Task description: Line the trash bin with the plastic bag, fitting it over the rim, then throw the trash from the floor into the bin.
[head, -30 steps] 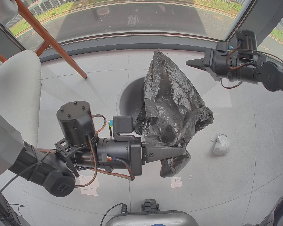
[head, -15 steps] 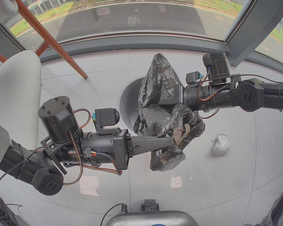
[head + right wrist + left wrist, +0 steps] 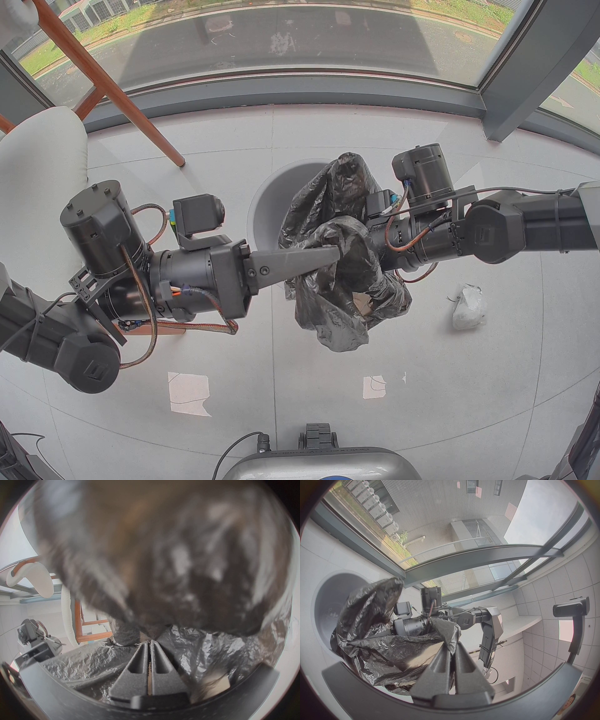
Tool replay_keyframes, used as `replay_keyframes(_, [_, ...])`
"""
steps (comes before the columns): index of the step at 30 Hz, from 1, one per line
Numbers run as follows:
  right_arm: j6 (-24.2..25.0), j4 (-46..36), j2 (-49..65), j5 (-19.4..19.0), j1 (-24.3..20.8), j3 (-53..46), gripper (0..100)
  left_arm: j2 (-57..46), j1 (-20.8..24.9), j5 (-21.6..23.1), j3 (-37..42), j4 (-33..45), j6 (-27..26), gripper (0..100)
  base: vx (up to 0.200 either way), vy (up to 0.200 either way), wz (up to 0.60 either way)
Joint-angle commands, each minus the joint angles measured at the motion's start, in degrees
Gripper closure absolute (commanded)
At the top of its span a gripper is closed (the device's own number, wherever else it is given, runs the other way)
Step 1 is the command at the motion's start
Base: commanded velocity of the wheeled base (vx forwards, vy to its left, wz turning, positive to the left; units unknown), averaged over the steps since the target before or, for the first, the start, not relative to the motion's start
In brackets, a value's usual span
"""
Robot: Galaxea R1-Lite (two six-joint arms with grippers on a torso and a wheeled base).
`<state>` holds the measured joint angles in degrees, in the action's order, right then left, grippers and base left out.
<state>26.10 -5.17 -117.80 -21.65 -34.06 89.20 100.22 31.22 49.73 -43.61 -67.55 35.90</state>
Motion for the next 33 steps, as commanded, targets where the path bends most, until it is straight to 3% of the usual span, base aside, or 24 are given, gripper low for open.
replay_keyframes(1, [0.0, 0.2, -1.2, 0.0, 0.2, 0.6, 100, -0.8, -0.5, -0.1, 1.2, 0.0, 0.0, 100, 0.000, 0.000, 0.00])
replay_keyframes(7, [0.3, -0.6, 7.8, -0.1, 1.9, 0.0, 100, -1.7, -0.5, -0.2, 6.1, 0.0, -1.4, 100, 0.000, 0.000, 0.00])
replay_keyframes(13, [-0.1, -0.6, 17.1, -0.4, 2.0, -7.8, 100, -0.5, -0.6, -0.2, 8.3, 0.0, -3.0, 100, 0.000, 0.000, 0.00])
replay_keyframes(18, [-0.1, 0.1, 19.8, -0.8, 3.9, -8.3, 100, -0.9, -0.5, -0.1, 10.5, 0.0, -3.1, 100, 0.000, 0.000, 0.00])
replay_keyframes(22, [0.0, 0.6, 19.2, -1.0, 5.8, -2.9, 100, -1.0, -0.5, -0.1, 11.0, 0.0, -3.1, 100, 0.000, 0.000, 0.00])
replay_keyframes(33, [0.3, 0.1, 4.1, -1.9, 9.4, 18.4, 100, -2.0, -0.2, -0.2, 12.5, 0.0, -3.1, 100, 0.000, 0.000, 0.00])
